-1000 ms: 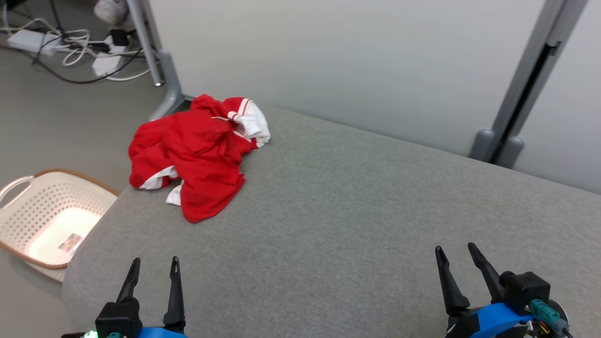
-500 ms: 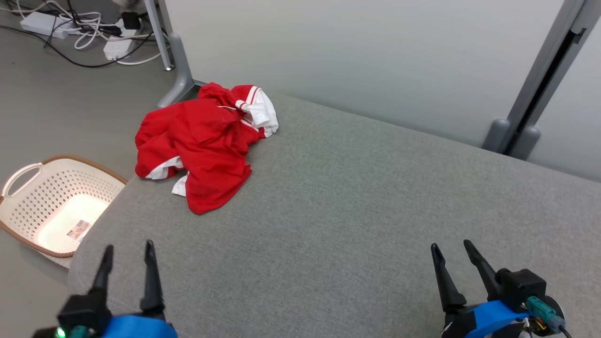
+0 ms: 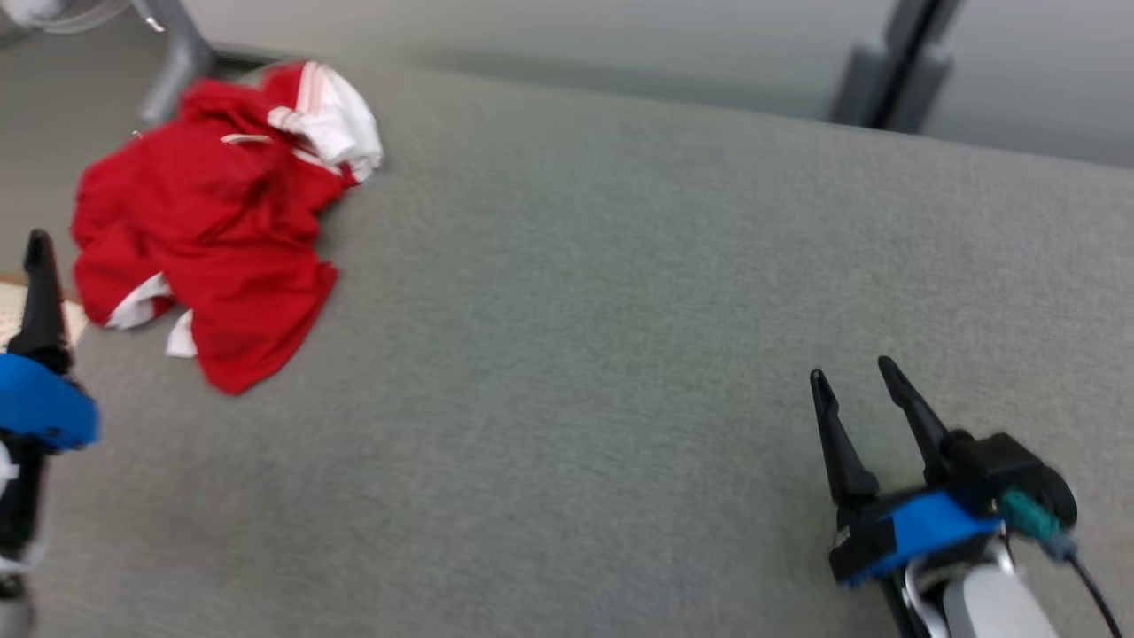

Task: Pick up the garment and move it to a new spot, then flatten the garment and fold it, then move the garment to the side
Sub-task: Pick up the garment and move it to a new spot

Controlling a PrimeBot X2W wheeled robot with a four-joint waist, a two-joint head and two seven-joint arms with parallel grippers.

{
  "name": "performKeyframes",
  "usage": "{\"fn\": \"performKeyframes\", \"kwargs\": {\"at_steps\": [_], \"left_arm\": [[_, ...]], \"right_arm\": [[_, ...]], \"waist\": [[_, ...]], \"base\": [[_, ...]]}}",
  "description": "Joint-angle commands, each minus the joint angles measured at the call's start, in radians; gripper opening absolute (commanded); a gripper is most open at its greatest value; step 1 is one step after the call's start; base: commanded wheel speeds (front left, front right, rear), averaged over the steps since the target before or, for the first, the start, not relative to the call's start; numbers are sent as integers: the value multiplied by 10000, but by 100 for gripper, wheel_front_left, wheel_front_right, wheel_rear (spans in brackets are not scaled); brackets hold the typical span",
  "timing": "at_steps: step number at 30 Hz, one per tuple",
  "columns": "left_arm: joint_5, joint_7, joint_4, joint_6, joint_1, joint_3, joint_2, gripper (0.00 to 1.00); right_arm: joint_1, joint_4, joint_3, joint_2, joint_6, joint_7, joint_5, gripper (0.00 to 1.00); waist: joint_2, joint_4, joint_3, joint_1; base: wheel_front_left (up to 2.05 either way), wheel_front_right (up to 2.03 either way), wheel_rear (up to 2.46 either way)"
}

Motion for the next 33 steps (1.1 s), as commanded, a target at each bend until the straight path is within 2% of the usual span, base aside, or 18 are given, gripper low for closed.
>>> {"fn": "performKeyframes", "kwargs": {"at_steps": [1,9,12,15,17,18,19,26,32,33], "left_arm": [[-189,202,268,-48,-347,215,179,100],[-1301,2311,2773,157,-1648,770,847,100],[-1808,2695,3199,162,-1840,890,598,100],[-2062,3074,3784,79,-1882,912,653,100],[-2141,3405,4079,199,-1875,842,618,100],[-2095,3509,4282,215,-1876,762,684,14],[-2093,3538,4368,207,-1885,737,681,0],[-1731,2734,4017,-328,-2271,663,1171,0],[-1231,2318,3166,-890,-3172,267,1782,0],[-1131,2314,2774,-1145,-3610,38,1927,0]], "right_arm": [[-239,-170,40,-54,9,44,-128,100],[-934,-1007,-228,-54,7,258,-542,100],[-944,-1213,-275,-50,7,314,-591,100],[-988,-1344,-276,-50,7,305,-552,100],[-1018,-1387,-266,-50,7,274,-519,100],[-1029,-1360,-259,-51,7,253,-460,100],[-1027,-1324,-252,-50,7,233,-427,100],[-905,-864,-263,-50,7,-9,-126,100],[-686,-256,-141,-51,7,-288,302,100],[-621,-45,-72,-51,7,-365,481,100]], "waist": [[0,-210,275,-3],[0,-1542,1954,-3],[0,-1828,2282,-3],[0,-2095,2526,-3],[0,-2225,2585,-3],[0,-2322,2573,-3],[0,-2356,2532,-3],[0,-2308,1709,-3],[0,-2182,427,-3],[0,-2176,-15,-3]], "base": [[0,0,0],[0,0,0],[0,0,0],[0,0,0],[0,0,0],[0,0,0],[0,0,0],[0,0,0],[0,0,0],[0,0,0]]}}
